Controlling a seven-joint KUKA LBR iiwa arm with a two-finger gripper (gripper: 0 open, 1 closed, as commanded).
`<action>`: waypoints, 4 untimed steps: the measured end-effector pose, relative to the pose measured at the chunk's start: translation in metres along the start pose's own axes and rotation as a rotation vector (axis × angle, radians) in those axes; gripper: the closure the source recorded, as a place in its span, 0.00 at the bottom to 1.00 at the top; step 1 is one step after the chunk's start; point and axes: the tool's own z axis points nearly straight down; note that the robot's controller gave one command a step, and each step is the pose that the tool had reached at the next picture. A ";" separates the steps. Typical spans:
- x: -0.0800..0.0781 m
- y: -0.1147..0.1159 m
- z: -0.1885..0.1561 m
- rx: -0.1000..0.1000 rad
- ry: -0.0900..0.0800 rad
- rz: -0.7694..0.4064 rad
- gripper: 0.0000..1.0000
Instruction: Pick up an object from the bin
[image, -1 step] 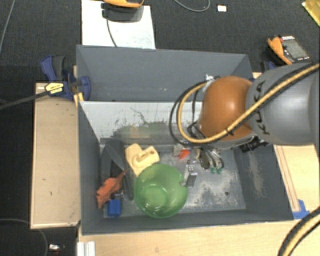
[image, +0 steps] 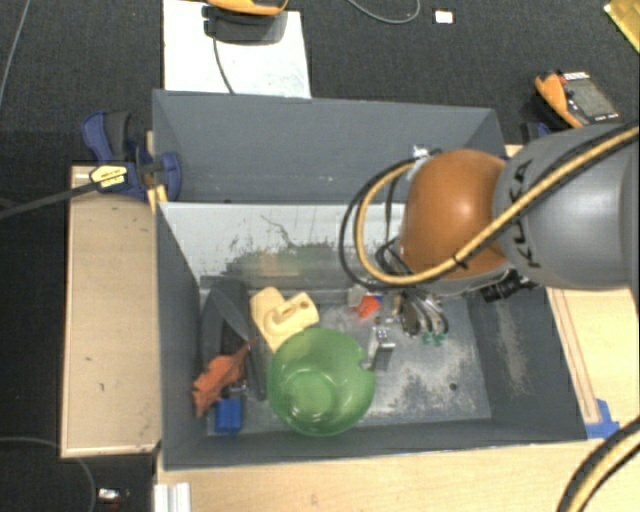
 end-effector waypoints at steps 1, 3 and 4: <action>-0.004 0.023 0.070 -0.001 -0.002 0.151 0.00; 0.001 0.036 0.049 -0.002 -0.005 0.222 0.00; -0.004 0.049 0.078 -0.007 -0.012 0.455 0.00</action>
Offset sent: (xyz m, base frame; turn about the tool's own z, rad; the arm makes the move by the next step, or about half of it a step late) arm -0.0096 0.0521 0.0067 0.3615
